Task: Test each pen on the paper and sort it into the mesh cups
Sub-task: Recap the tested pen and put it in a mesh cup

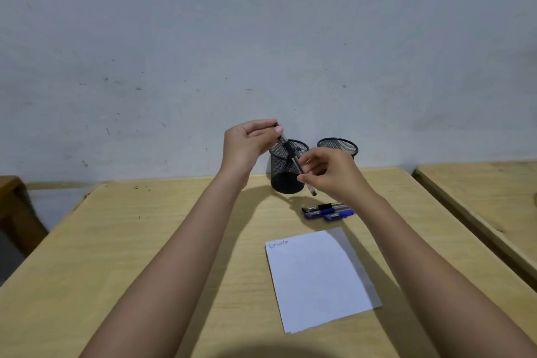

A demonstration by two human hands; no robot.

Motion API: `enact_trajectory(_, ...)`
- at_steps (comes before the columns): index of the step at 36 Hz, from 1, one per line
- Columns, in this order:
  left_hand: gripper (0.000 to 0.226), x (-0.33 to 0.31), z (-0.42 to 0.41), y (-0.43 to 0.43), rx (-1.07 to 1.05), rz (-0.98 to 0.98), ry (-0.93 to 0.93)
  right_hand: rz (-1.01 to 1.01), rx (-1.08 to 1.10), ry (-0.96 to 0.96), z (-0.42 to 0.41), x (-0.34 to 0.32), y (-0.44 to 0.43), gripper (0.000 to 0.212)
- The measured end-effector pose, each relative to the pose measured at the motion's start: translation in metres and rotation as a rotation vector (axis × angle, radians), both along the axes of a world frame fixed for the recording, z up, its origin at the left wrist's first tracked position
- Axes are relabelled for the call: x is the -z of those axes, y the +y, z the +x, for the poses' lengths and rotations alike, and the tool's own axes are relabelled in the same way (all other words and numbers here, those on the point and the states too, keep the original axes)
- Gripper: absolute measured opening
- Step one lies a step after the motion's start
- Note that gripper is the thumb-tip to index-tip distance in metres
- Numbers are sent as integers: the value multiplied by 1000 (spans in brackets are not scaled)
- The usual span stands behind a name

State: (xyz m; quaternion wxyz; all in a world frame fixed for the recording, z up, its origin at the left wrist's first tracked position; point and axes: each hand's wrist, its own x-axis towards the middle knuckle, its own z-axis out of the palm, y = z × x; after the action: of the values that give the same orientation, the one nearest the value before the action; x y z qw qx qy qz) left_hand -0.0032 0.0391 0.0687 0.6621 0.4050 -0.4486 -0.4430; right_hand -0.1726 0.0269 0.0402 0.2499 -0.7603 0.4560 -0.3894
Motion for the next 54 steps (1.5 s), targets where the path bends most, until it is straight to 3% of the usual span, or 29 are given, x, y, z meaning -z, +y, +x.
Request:
enact_trajectory(3, 13, -3, -6, -10, 59, -41, -26, -50, 39, -48, -4, 1, -8, 22)
enact_trajectory(5, 17, 3, -4, -19, 47, -44, -170, -76, 95, -137, -8, 0, -13, 22)
enact_trajectory(9, 44, 27, 8, -34, -96, 20, -585, -120, 232, -332, -16, -3, -25, 19)
enact_trajectory(13, 75, 51, 11, -47, -141, 64, -763, -112, 218, -527, -16, -8, -39, 24)
enact_trajectory(16, 83, 60, 9, -56, -157, 80, -855, -79, 156, -551, -8, -8, -50, 19)
enact_trajectory(19, 67, 63, 6, -62, -148, 85, -853, -44, 131, -497, 0, -3, -61, 19)
enact_trajectory(23, 43, 67, 6, -69, -78, 53, -799, -80, 191, -266, 4, 2, -74, 8)
enact_trajectory(29, 45, 71, 4, -71, -25, 63, -671, -22, 108, 89, 5, 5, -81, 9)
enact_trajectory(32, 47, 75, 3, -73, -5, 64, -594, 1, 76, 175, 7, 6, -80, 16)
enact_trajectory(41, 57, 77, 5, -75, -9, 87, -562, -13, 63, 199, 7, 7, -79, 16)
enact_trajectory(44, 54, 75, 4, -71, -10, 84, -586, -3, 95, 121, 1, 9, -75, 16)
enact_trajectory(48, 42, 77, 7, -59, -33, 99, -651, -33, 153, -21, -13, 10, -56, 15)
enact_trajectory(51, 63, 89, 15, -41, -16, 131, -760, -54, 163, -27, -24, 19, -41, 12)
enact_trajectory(54, 63, 104, 24, -18, 25, 189, -880, 29, 116, 61, -36, 34, -32, 12)
